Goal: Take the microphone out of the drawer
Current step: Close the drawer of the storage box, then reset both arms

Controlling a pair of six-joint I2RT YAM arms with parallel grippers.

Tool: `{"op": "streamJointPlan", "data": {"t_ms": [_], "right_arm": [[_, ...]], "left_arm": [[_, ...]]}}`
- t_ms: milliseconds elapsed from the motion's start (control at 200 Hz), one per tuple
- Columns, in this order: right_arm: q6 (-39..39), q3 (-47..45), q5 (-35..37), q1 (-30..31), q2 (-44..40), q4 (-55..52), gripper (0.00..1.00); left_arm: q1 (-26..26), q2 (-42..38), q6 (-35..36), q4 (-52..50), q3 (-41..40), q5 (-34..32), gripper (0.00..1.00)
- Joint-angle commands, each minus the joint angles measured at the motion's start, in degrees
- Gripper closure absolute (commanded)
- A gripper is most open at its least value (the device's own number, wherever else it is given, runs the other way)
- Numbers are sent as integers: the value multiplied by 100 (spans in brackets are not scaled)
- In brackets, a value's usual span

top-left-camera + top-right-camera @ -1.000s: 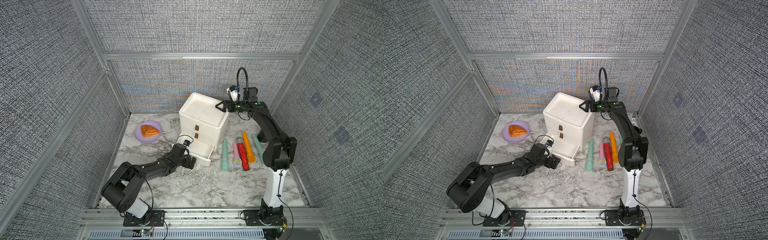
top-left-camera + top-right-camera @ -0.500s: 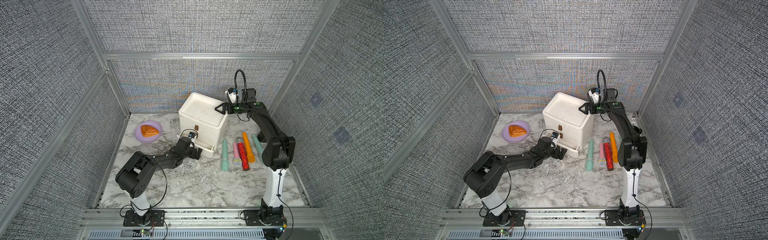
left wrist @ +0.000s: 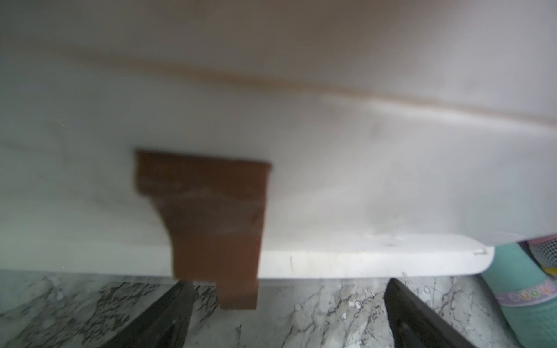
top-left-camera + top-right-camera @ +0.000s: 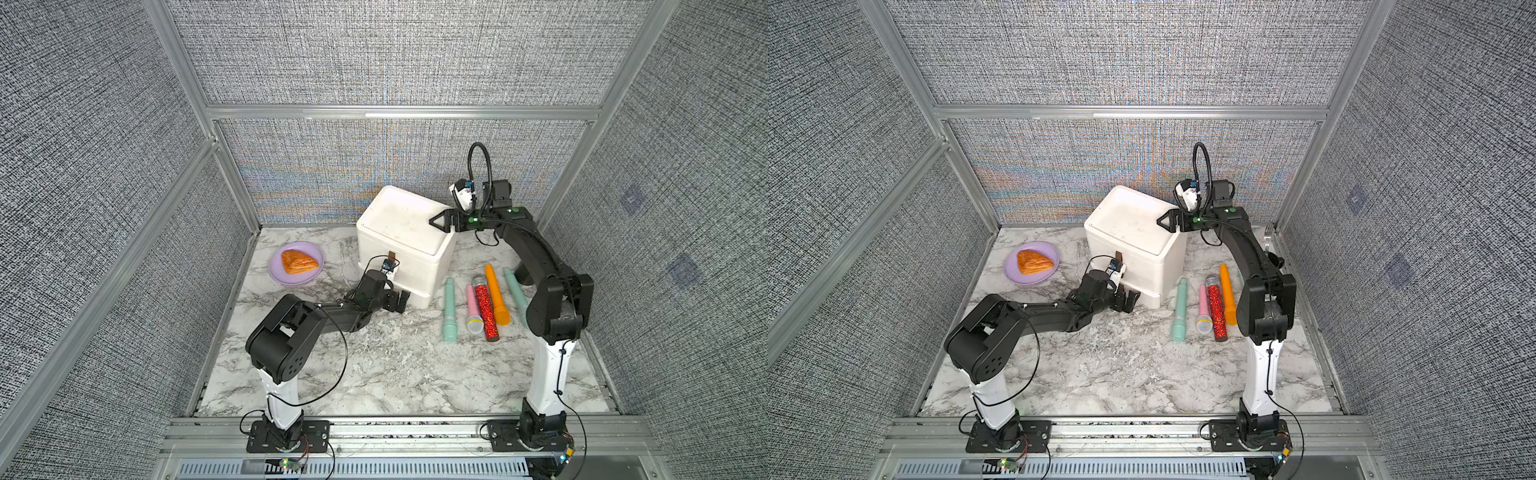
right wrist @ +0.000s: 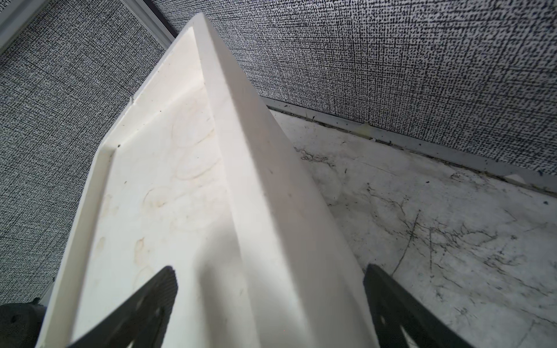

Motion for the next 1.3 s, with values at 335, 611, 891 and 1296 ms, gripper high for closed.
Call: {"op": "streamJointPlan", "data": {"t_ms": [335, 611, 891, 1296], "right_arm": [[29, 73, -250, -6, -23, -132, 2], [240, 90, -437, -269, -265, 98, 2], [377, 166, -564, -496, -551, 211, 2], [487, -1603, 879, -901, -2104, 1158, 2]], "left_arm": [[-8, -252, -31, 394, -152, -3, 0], [-8, -1329, -16, -47, -934, -57, 0], [-8, -2733, 158, -1129, -1167, -301, 0], [31, -3865, 43, -4027, 218, -1548, 0]]}}
